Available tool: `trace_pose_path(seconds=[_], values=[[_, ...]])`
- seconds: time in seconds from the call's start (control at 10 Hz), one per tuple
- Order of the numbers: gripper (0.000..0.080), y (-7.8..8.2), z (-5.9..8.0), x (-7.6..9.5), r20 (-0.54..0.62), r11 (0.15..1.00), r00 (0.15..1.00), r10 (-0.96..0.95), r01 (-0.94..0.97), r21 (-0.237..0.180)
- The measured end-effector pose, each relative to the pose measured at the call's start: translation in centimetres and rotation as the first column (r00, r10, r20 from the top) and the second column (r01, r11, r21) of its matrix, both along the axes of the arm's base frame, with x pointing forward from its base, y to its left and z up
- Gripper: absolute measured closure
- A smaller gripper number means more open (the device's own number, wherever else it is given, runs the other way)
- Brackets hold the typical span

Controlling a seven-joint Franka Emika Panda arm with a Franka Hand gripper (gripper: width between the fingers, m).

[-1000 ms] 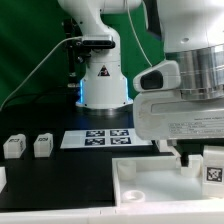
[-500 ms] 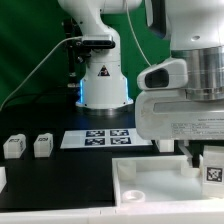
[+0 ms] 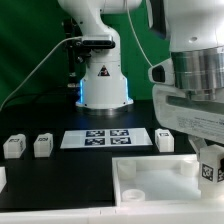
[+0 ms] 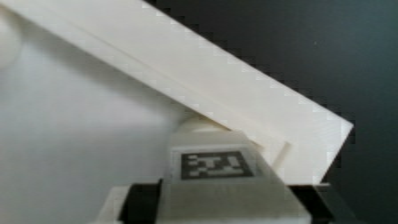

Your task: Assemble one leg

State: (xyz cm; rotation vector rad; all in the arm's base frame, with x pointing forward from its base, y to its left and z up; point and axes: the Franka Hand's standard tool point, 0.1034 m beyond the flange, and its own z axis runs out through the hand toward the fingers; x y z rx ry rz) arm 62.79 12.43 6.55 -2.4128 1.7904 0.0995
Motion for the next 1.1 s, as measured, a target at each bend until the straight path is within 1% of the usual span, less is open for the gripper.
trace_pose_path(seconds=[0.1,0.2,0.3,0.4,0.5,0.6,0.7,0.8,0.9,1.0,1.1], values=[[0.0505,0.1,0.0,0.1,-0.019,0.987,0.987,-0.162,0.162,0.006],[0.0505,0.4,0.0,0.2,-0.043,0.936,0.935,-0.352,0.353,0.013],[0.0505,0.2,0.0,0.5,-0.051,0.845,0.846,-0.531,0.533,0.04],[0.0505,0.2,0.0,0.6,-0.066,0.75,0.752,-0.656,0.659,0.058],[0.0505,0.2,0.0,0.6,-0.058,0.753,0.755,-0.654,0.656,0.055],[0.0505,0.3,0.0,0.5,-0.052,0.774,0.776,-0.629,0.631,0.055],[0.0391,0.4,-0.1,0.5,-0.053,0.775,0.777,-0.628,0.63,0.055],[0.0256,0.6,-0.2,0.1,-0.057,0.823,0.824,-0.563,0.566,0.048],[0.0172,0.5,-0.2,-0.3,-0.046,0.928,0.928,-0.37,0.372,0.037],[0.0157,0.5,-0.1,-0.8,-0.05,0.988,0.986,-0.156,0.157,0.015],[0.0157,-0.1,-0.1,-0.9,-0.032,0.999,0.999,0.041,-0.041,0.009]])
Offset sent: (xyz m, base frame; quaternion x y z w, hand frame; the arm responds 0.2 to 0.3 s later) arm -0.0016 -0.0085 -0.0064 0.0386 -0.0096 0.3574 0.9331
